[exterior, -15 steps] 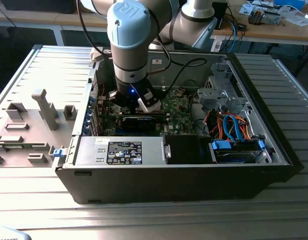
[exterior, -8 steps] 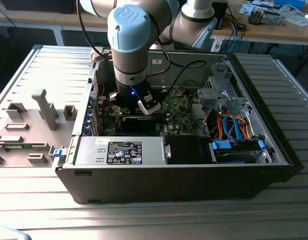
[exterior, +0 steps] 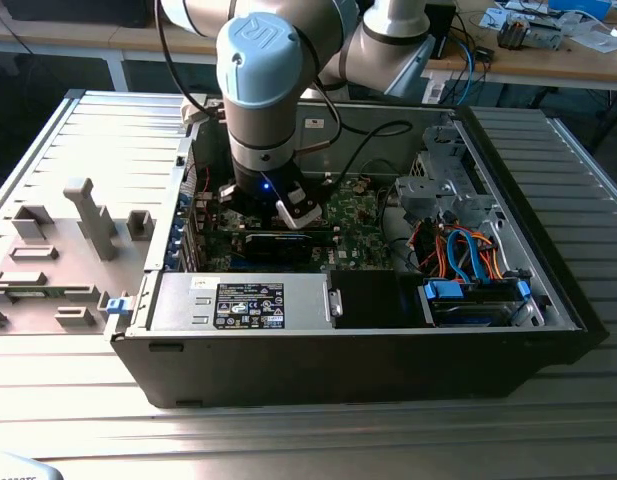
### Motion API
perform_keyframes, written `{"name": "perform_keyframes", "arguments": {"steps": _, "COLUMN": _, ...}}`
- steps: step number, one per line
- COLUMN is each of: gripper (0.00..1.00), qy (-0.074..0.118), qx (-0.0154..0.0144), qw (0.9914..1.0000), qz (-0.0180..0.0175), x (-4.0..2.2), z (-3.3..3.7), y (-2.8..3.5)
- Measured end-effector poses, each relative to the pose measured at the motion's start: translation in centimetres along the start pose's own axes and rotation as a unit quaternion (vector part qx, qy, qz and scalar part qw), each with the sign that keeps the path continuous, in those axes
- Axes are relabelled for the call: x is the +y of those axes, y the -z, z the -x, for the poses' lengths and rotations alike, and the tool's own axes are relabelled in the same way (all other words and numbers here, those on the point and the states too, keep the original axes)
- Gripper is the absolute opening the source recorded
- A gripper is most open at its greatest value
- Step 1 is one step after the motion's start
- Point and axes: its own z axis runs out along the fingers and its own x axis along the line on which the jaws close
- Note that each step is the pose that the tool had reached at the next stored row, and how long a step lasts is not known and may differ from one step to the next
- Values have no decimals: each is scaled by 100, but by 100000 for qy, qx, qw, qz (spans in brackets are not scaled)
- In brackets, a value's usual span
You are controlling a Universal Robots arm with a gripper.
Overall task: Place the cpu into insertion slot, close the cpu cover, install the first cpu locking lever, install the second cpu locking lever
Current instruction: 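Install the second cpu locking lever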
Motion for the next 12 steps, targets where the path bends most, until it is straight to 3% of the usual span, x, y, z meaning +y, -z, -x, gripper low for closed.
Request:
{"name": "perform_keyframes", "arguments": {"steps": 8, "gripper": 11, "qy": 263, "qx": 69, "qw": 100000, "qz": -35, "x": 11, "z": 0, "y": -4}}
{"name": "perform_keyframes", "arguments": {"steps": 12, "gripper": 11, "qy": 380, "qx": 52, "qw": 99999, "qz": -292, "x": 28, "z": 2, "y": 65}}
